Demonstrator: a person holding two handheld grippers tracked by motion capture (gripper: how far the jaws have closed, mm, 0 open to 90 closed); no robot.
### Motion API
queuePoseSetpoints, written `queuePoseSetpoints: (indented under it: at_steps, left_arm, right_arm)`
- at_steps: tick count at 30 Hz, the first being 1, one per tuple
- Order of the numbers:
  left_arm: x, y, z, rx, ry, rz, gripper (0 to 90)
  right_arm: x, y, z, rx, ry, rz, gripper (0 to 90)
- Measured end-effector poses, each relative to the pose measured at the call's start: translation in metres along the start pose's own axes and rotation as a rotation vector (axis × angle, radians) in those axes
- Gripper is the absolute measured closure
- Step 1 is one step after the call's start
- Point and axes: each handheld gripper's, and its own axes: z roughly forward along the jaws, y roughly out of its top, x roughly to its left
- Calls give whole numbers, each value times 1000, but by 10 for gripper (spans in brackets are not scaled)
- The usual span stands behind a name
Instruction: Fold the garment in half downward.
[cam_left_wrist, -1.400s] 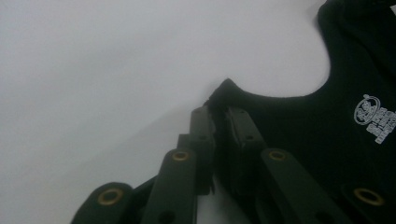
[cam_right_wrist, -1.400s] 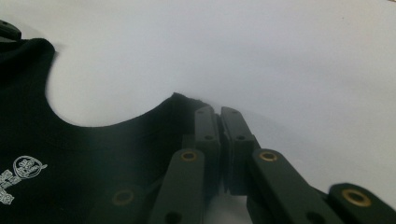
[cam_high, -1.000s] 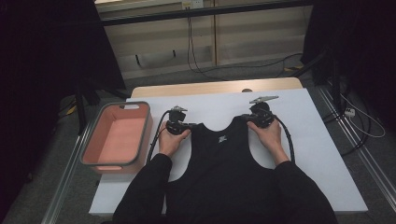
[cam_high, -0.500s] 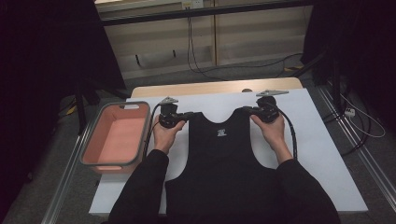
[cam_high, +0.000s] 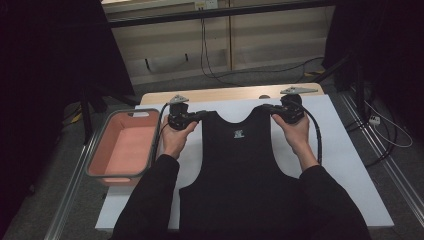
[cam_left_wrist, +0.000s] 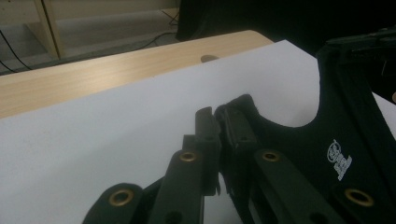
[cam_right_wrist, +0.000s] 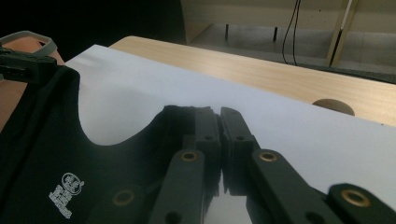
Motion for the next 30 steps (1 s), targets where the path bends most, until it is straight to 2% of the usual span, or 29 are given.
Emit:
queuePoseSetpoints:
  at_steps: [16, 24, 30]
  left_arm:
    - [2, 19, -12, -40, 4, 19, 861]
    - [2, 28, -14, -65, 6, 30, 862]
    - [-2, 39, -19, -89, 9, 45, 862]
  right_arm:
    - [1, 23, -14, -58, 12, -14, 867]
    - [4, 32, -14, -69, 25, -12, 867]
    - [5, 40, -18, -87, 24, -11, 868]
